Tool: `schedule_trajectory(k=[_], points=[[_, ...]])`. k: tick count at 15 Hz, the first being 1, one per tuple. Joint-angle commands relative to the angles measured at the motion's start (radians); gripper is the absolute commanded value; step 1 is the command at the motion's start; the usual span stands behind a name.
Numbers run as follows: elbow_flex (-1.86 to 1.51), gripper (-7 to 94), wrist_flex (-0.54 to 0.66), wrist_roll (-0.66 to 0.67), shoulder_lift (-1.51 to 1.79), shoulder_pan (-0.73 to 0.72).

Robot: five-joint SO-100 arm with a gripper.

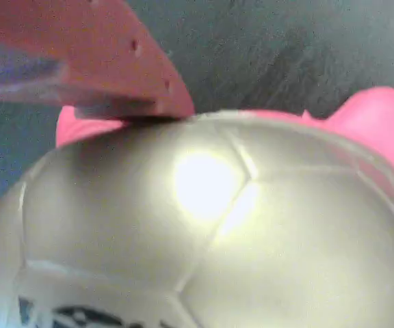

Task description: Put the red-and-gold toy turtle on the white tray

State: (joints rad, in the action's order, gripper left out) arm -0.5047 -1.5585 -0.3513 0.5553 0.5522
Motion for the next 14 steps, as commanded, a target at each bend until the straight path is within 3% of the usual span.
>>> schedule_trajectory(k=[1, 6, 11, 14], points=[[0.043, 27, -0.003, 0.000, 0.044, 0.021], [0.023, 0, 0.052, 0.006, 0.051, 0.040], [-0.055, 0, 0.080, 0.017, 0.209, 0.049], [-0.026, 0, 0.028, 0.051, 0.408, 0.049]])
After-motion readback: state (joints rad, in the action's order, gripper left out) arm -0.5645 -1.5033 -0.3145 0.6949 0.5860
